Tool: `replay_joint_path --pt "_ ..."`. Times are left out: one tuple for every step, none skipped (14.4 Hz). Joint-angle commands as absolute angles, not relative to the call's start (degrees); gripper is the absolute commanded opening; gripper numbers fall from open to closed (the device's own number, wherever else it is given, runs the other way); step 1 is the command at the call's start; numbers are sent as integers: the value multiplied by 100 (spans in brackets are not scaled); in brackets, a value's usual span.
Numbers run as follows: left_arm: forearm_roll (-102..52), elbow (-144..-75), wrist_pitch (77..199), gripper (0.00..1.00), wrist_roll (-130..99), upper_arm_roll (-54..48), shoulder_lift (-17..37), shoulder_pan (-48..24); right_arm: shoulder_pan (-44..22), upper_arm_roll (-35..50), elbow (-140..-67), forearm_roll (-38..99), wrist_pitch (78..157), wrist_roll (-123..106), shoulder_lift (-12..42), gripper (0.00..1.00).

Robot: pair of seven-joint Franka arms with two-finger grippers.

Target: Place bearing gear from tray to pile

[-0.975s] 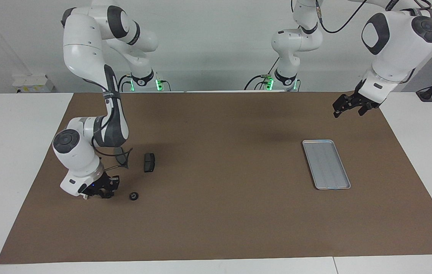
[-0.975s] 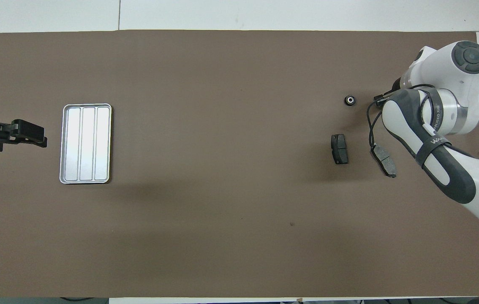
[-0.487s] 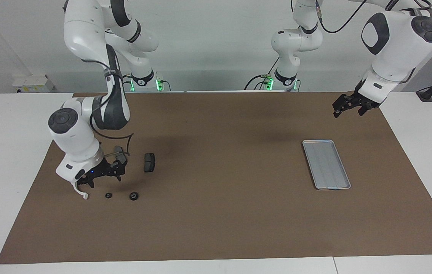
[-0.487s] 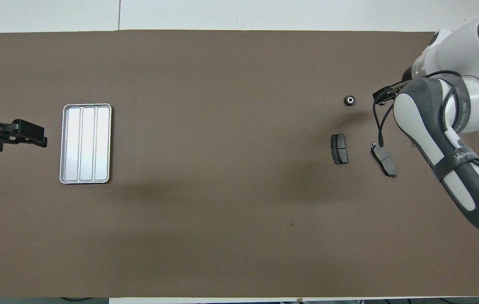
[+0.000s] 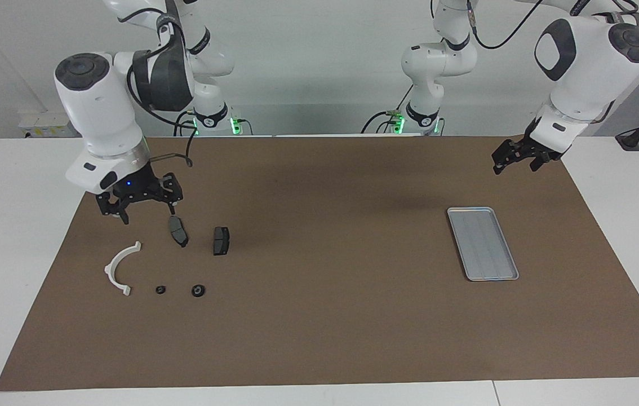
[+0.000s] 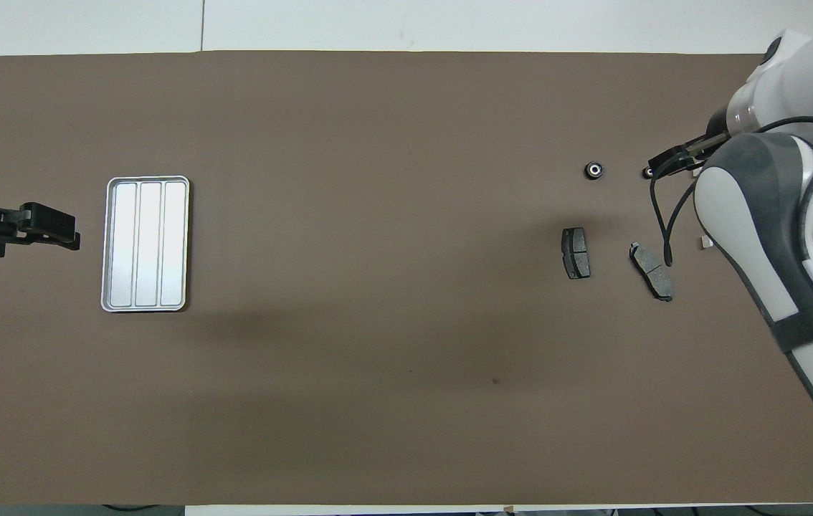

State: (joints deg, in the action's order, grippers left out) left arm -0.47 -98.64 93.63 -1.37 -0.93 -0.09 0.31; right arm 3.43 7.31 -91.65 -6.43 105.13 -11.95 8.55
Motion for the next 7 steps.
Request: replay_joint_path --pt "-9 -10020 9466 100 -220 -123 -167 44 396 782 -9316 -589 10381 -1195 555 100" --pt "-9 -10020 9466 100 -220 -123 -167 44 396 791 -9308 -589 10249 -1187 475 100" --pt "-9 -10020 9466 100 -220 -123 -167 44 387 800 -9308 -580 10170 -1178 379 100" --pt "-9 -10020 9457 100 -220 -123 -167 44 378 800 -9308 -580 10091 -1152 308 100" --pt "-9 -10020 9466 100 -220 -123 -167 44 378 817 -9308 -563 9977 -1117 186 100" --pt "-9 -10020 9466 100 -220 -123 -176 44 326 800 -9308 -502 9836 -1055 89 100" --pt "-9 -10020 9466 100 -220 -123 -167 44 273 756 -9299 -431 9704 -933 1 100"
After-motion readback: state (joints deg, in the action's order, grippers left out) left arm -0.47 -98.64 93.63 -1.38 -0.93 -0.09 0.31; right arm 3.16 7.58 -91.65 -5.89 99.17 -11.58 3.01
